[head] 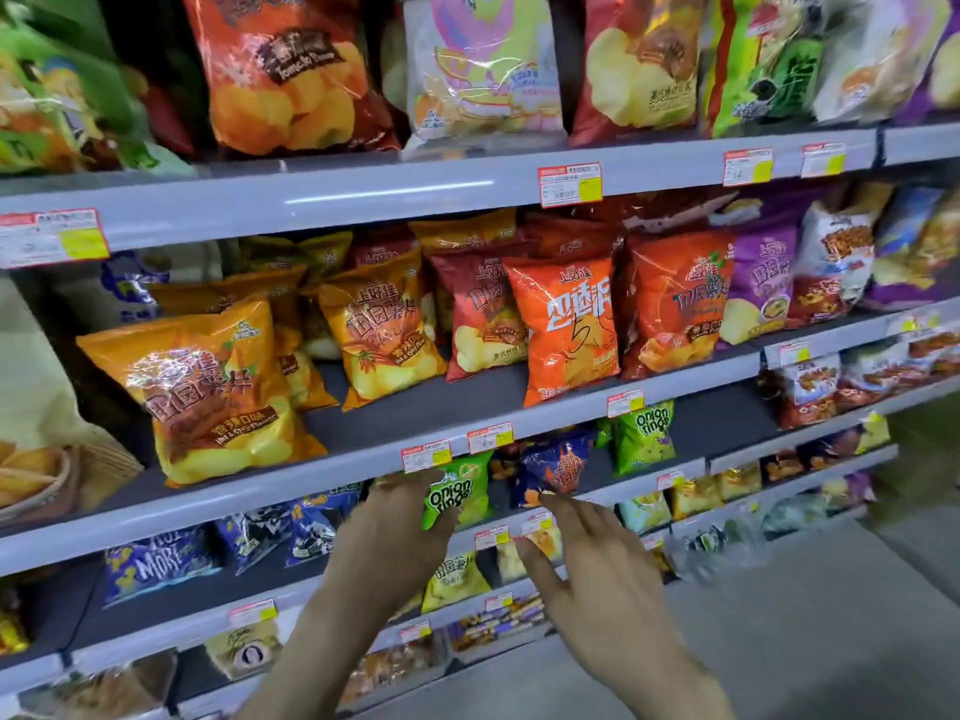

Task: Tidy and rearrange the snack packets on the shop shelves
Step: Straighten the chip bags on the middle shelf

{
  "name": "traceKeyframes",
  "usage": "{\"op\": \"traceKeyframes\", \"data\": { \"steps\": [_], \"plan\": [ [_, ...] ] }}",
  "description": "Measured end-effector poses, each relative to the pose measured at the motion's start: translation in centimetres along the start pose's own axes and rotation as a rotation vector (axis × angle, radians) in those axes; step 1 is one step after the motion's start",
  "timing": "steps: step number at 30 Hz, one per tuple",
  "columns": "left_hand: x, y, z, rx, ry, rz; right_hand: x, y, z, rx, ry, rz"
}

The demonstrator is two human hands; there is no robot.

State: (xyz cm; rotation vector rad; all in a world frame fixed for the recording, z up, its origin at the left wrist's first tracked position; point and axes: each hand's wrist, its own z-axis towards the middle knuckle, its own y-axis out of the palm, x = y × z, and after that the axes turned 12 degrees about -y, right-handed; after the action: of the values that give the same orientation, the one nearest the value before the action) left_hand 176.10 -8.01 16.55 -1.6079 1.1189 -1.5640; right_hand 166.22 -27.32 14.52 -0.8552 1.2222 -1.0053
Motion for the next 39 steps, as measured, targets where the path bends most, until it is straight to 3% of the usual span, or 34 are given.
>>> {"op": "traceKeyframes", "data": {
  "steps": [3, 13, 19, 25, 39],
  "plan": [
    [1.7, 0.7, -0.1, 0.01, -0.052, 0.023, 1.1, -0.2, 0.5, 0.081, -0.019, -0.031],
    [1.0, 0.4, 3.0, 0.082, -0.107, 0.039, 3.5, 0.8, 8.7, 0.025, -0.122, -0.048],
    [-1.3, -0.3, 9.2, 0.171, -0.131, -0.215, 2.8, 1.1, 15.6, 0.048, -0.171, -0.048],
    [-2.5, -0.5, 14.6, 0.324, -0.132, -0.488, 2.4, 2.9, 20.2, 0.128, -0.069, 0.195],
    [-2.5, -0.6, 24.7, 0.318, -0.244, -0.854, 4.0, 5.5, 26.3, 0.2, 0.028, 0.443]
  ]
}}
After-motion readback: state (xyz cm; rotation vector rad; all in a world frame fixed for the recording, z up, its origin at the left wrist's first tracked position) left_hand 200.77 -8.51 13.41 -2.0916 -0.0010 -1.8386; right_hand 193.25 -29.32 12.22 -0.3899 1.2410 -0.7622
